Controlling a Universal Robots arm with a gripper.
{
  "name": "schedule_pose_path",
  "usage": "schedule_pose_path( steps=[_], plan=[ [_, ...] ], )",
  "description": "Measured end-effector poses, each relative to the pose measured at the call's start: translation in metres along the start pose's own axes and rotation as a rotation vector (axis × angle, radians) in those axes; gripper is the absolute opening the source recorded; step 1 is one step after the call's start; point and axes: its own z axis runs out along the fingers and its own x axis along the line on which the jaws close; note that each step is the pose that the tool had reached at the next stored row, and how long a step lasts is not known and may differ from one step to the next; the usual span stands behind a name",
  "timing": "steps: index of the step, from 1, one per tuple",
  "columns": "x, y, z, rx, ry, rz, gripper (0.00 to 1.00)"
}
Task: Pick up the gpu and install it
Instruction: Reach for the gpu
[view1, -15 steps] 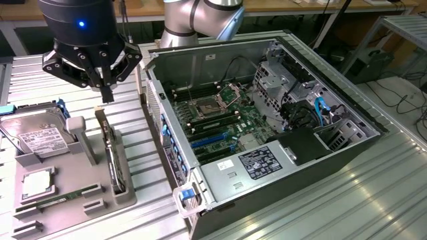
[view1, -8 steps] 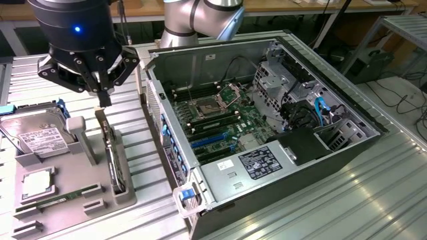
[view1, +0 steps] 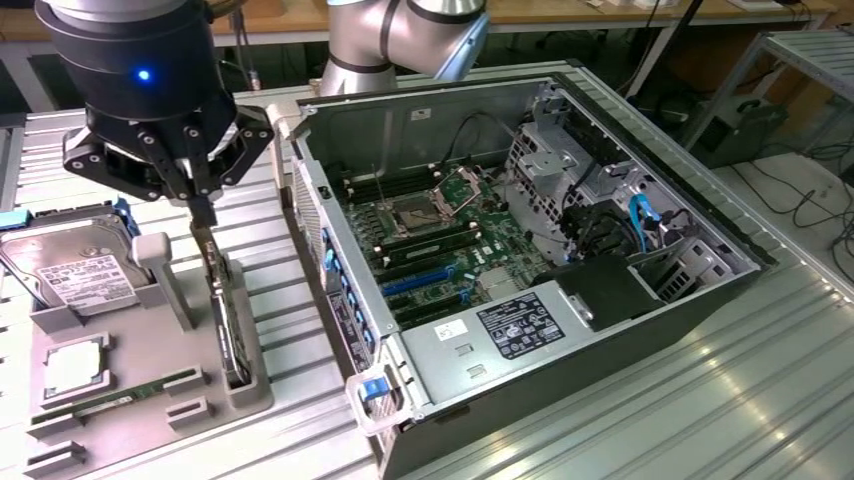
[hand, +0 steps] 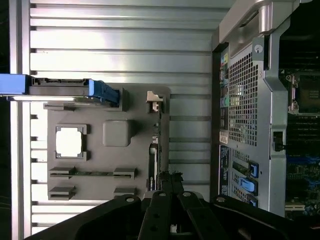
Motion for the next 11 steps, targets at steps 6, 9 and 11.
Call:
schedule_pose_path(
  steps=[6,9,11],
  plan=[
    [0.007,-0.0068,0.0005,-0.0002,0.0004,-0.008,0.11],
    [0.011,-0.009,0.0005,-0.0002,0.0006,-0.011,0.11],
    [0.014,-0.0102,0.0007,-0.0004,0.0006,-0.015,0.11]
  ],
)
